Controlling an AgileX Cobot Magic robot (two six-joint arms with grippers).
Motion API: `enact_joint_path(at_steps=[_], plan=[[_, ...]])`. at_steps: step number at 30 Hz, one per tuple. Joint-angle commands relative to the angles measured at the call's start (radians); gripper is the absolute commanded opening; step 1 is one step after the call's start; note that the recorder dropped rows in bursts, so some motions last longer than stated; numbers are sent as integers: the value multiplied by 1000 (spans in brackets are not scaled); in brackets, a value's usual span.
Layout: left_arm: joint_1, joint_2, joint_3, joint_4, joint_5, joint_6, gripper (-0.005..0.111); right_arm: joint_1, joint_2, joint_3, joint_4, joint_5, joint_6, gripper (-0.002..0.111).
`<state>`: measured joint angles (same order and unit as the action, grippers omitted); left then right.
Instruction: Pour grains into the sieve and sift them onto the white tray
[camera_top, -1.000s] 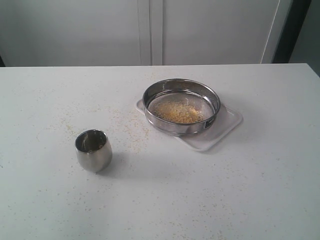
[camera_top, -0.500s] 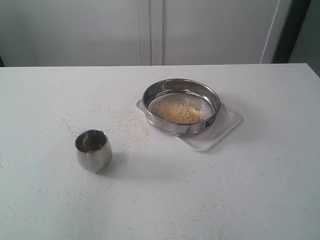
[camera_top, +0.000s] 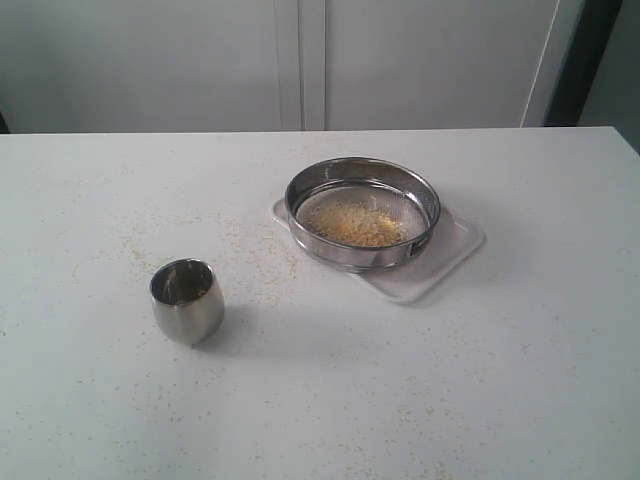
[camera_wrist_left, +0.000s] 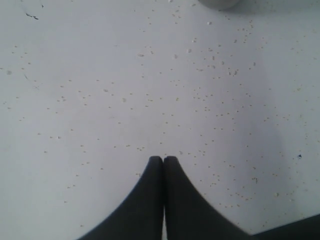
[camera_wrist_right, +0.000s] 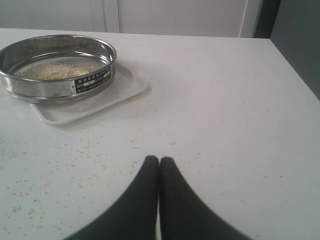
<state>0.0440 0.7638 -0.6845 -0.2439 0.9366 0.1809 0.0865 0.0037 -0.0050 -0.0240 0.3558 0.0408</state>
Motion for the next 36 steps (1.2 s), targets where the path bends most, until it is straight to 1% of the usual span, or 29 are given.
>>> enact_joint_path(at_steps=[1, 4, 6, 14, 18, 36], plan=[[2, -7, 7, -10, 16, 3, 0, -7, -4, 5, -3, -13, -3, 0], [2, -7, 7, -10, 16, 3, 0, -7, -4, 5, -3, -26, -3, 0], [2, -7, 7, -10, 16, 3, 0, -7, -4, 5, -3, -65, -3, 0], [2, -7, 7, -10, 16, 3, 0, -7, -4, 5, -3, -397, -3, 0], [2, -7, 7, -10, 16, 3, 0, -7, -4, 5, -3, -504, -3, 0], [2, -7, 7, -10, 14, 3, 0, -7, -4, 5, -3, -512, 10, 0]])
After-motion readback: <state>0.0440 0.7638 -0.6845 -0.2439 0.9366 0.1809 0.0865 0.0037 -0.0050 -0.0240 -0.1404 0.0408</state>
